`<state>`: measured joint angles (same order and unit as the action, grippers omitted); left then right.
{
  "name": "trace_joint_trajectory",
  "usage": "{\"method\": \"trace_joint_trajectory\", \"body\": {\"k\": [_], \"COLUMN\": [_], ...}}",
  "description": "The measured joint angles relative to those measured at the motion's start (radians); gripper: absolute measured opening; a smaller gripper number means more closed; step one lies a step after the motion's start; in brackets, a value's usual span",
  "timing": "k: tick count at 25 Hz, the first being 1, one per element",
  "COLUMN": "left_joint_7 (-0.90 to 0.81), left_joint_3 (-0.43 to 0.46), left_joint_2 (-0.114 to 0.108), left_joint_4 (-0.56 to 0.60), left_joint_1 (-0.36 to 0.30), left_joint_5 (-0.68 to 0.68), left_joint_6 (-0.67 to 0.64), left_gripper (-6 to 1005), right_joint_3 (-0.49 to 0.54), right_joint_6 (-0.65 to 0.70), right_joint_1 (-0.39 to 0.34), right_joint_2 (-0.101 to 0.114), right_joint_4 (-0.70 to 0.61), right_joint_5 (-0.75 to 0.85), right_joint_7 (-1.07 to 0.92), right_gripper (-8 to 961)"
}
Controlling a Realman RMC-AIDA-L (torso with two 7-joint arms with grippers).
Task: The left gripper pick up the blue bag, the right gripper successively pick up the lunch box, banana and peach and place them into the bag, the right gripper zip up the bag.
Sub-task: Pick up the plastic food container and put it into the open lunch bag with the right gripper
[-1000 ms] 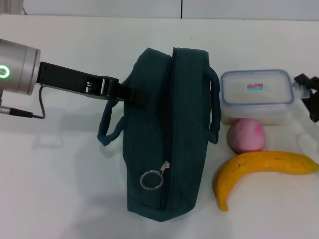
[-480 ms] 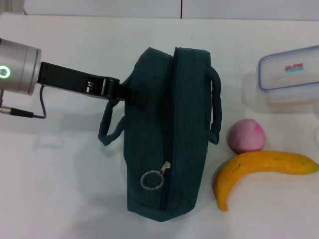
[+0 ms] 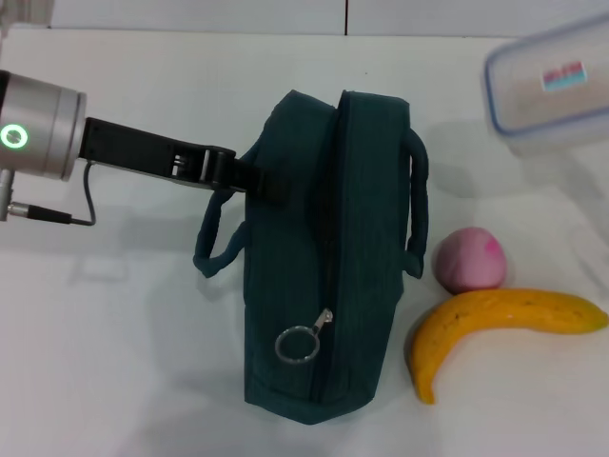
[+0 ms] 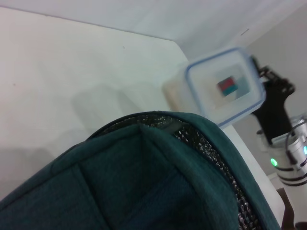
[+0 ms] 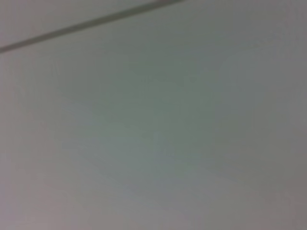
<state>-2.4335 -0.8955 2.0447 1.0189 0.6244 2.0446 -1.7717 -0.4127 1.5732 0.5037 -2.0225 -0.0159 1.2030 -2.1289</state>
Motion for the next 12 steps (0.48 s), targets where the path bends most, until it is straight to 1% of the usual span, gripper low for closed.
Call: {"method": "trace_joint_trajectory", "body": {"k": [2,5,9,12], "left_joint_7": [0.000,0.001,0.003,0.003], "left_joint_3": [-0.001,-0.004,-0.005,-0.005], "left_joint_2": [0.002,0.005,0.007,0.007], "left_joint_4": [0.000,0.000,0.000,0.000], "left_joint_1": [0.004,0.009,0.016,0.019], "left_joint_5": [0.000,0.000,0.000,0.002], "left_joint_6": [0.000,0.000,0.001,0.001], "left_gripper": [54,54,54,54], "right_joint_3": [0.000,0.000,0.001,0.001], "right_joint_6": [0.043,0.055,0.057,0.092], "right_joint_1": [0.037,0.089,0.136,0.185], "right_joint_2": [-0.001,-0.002,-0.004,-0.005], "right_joint_4": [0.000,0.004,0.009,0.013], "right_joint_5": [-0.002,-0.003,-0.025,-0.040], "right_joint_7": [0.000,0.000,-0.001,-0.001], "right_gripper": [96,96,95,104]}}
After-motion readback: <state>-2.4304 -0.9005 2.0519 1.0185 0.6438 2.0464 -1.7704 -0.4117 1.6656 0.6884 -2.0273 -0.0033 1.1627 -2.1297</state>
